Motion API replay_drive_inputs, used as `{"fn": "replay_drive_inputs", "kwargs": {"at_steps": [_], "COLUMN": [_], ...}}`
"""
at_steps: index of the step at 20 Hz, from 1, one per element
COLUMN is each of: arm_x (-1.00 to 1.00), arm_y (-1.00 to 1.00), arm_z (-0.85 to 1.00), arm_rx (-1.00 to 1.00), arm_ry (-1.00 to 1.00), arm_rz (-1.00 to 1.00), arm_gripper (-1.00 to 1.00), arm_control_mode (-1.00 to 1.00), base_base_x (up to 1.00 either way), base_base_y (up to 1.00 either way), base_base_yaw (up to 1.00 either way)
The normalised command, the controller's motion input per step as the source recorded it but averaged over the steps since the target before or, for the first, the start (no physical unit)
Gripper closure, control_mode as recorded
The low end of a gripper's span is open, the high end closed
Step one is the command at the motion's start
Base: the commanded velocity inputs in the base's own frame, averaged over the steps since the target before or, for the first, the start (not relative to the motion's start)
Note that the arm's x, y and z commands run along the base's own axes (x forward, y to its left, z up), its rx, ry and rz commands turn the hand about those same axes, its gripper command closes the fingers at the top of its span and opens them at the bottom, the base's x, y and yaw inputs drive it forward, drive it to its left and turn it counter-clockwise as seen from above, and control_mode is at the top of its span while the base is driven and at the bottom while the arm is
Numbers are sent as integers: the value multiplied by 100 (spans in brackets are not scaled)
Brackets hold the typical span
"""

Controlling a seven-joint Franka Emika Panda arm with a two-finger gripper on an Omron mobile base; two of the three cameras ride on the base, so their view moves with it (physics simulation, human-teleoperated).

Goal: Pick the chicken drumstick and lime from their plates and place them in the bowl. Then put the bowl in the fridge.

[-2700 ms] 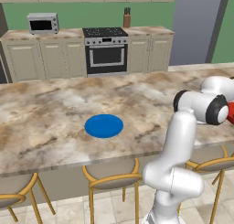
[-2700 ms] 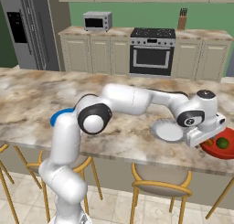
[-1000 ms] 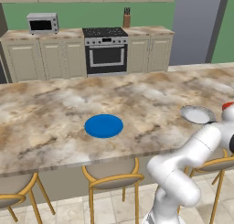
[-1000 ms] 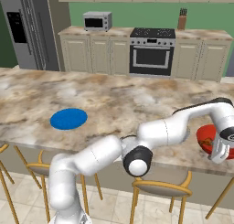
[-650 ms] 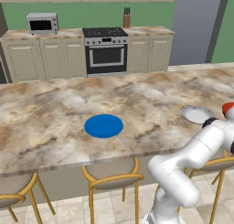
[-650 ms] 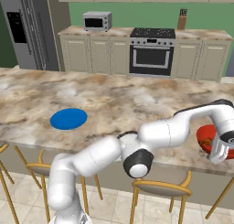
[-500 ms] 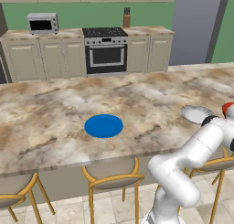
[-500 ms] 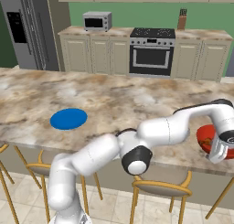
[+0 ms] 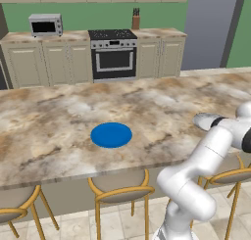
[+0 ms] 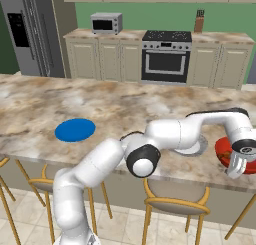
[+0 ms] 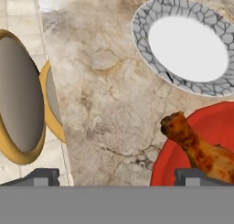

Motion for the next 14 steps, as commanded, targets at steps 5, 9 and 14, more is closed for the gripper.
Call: {"fn": "replay_drive_inputs", "kwargs": {"at_steps": [5, 9, 14], "arm_x": [14, 24, 19], "arm_y": [0, -3, -17], "arm_z": [-13, -1, 0], "arm_rx": [-2, 0, 0], "arm_ry": [0, 0, 0], "arm_rz": [0, 0, 0], "arm_gripper": [-100, -100, -100], "arm_control_mode": [-100, -100, -100], "base_base_x": [0, 0, 0], "base_base_y": [0, 0, 0], "base_base_yaw": [0, 0, 0]}}
